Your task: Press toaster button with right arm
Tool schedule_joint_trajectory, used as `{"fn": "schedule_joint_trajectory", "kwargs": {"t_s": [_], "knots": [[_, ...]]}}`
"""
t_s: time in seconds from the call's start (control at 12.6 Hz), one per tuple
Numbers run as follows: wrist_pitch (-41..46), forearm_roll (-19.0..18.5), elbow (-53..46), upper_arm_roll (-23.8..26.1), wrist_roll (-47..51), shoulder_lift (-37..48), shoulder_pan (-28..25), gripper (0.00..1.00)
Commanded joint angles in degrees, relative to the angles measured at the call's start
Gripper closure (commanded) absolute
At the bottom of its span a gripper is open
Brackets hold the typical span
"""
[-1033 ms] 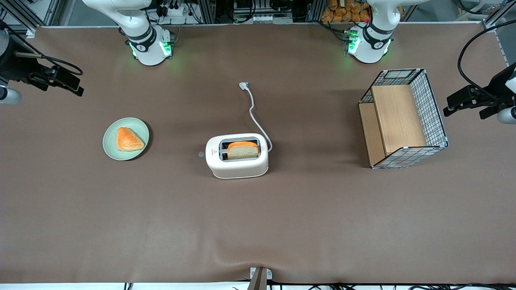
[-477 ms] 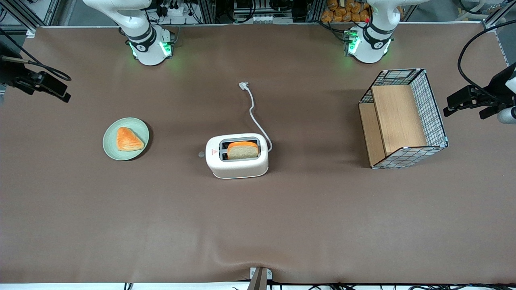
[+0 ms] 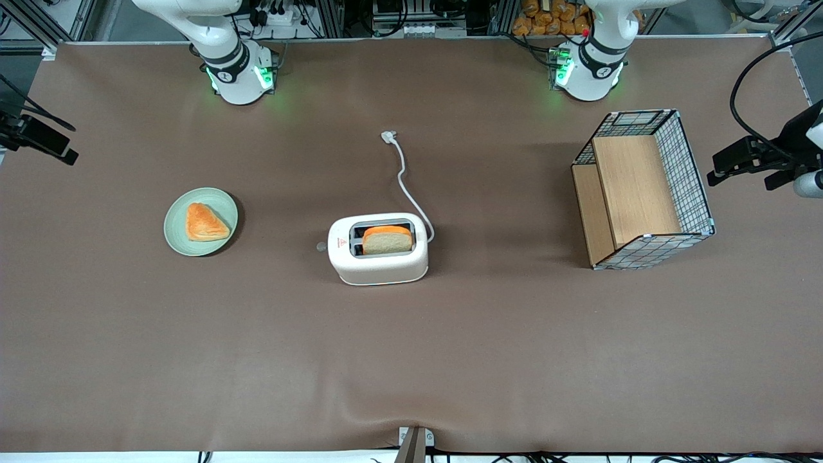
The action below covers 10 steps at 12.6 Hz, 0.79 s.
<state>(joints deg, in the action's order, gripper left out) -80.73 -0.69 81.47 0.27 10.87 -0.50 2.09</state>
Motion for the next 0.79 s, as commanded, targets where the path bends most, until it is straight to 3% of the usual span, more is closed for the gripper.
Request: {"fn": "schedule_joint_trajectory", "kwargs": {"t_s": [0.0,0.71], "knots": [[-0.22,0.07,-0.78,0.25,-7.42,0.14,0.55,0.00],[-0.40,-0.90,-0.70,0.43,-10.53,0.15,0.28,0.00]]}}
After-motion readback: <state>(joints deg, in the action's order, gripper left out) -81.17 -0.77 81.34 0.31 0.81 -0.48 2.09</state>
